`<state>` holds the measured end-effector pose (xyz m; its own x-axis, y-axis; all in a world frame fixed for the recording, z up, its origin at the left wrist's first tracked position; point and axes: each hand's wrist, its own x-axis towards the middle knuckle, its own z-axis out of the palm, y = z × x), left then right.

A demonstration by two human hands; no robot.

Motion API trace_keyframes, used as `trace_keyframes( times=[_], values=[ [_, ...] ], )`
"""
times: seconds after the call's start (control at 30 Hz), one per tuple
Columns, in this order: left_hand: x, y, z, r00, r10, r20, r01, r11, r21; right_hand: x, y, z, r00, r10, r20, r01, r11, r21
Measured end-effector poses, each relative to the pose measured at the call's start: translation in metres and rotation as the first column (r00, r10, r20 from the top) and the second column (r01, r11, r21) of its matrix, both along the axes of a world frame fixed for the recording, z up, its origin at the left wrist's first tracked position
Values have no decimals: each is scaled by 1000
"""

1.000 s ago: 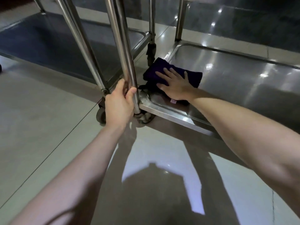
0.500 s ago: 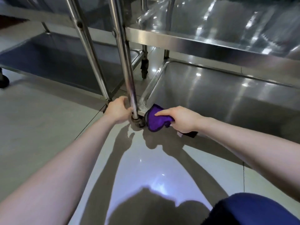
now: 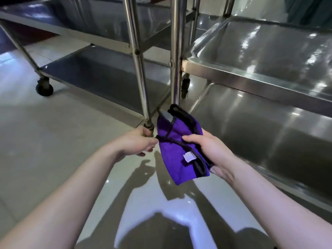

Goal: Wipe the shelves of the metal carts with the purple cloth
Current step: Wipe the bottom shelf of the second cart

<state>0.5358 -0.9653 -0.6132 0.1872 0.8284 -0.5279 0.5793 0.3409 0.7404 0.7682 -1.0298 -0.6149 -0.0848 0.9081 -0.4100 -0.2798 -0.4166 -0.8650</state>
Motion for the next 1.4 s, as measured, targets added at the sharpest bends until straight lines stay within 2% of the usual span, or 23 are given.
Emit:
trace_keyframes(
  times=[0.07,0.13,0.2,0.27,0.33,0.4,0.43,0.5,0.6,0.7,0.83,1.0,1.13,1.3,1.4],
  values=[
    [10,3,10,988,38,151,-39,999,3,-2,2,-2,987,-66,-147,57,996,-65],
    [17,-1,18,982,62,177,-69,997,36,-7,2,2,966,-106,-236,74,987,-142],
    [23,-10,25,978,96,183,-109,992,65,-11,-5,10,955,-131,-265,82,978,-190],
    [25,-26,30,968,131,215,-161,979,127,-14,-16,20,967,-129,-219,76,969,-234],
    [21,-47,37,995,88,44,-98,937,337,-20,-28,33,987,-117,-109,84,959,-270],
    [18,-70,55,992,89,-89,-43,907,419,-32,-40,52,989,-145,-29,129,943,-307],
    [18,-81,69,990,113,-81,-73,919,386,-38,-47,65,989,-145,1,138,939,-314],
    [18,-100,102,970,242,20,-238,931,278,-50,-57,96,994,-103,21,105,949,-298],
    [17,-120,165,885,421,196,-441,895,67,-60,-68,158,999,20,33,-11,969,-246],
    [4,-127,241,825,490,280,-486,869,-88,-74,-75,237,982,151,111,-119,961,-249],
    [-23,-126,338,777,559,290,-532,829,-174,-90,-73,338,941,290,175,-247,941,-232],
    [-65,-116,458,746,560,361,-559,821,-120,-116,-58,456,906,369,205,-336,925,-177],
    [-105,-102,530,733,541,413,-562,823,-80,-138,-37,526,824,181,538,-219,976,6],
    [-157,-84,592,773,507,381,-579,809,99,-144,-13,592,792,-34,610,-68,987,143],
    [-181,-69,615,757,471,453,-578,806,128,-143,-8,625,779,-176,601,71,978,194]
  ],
)
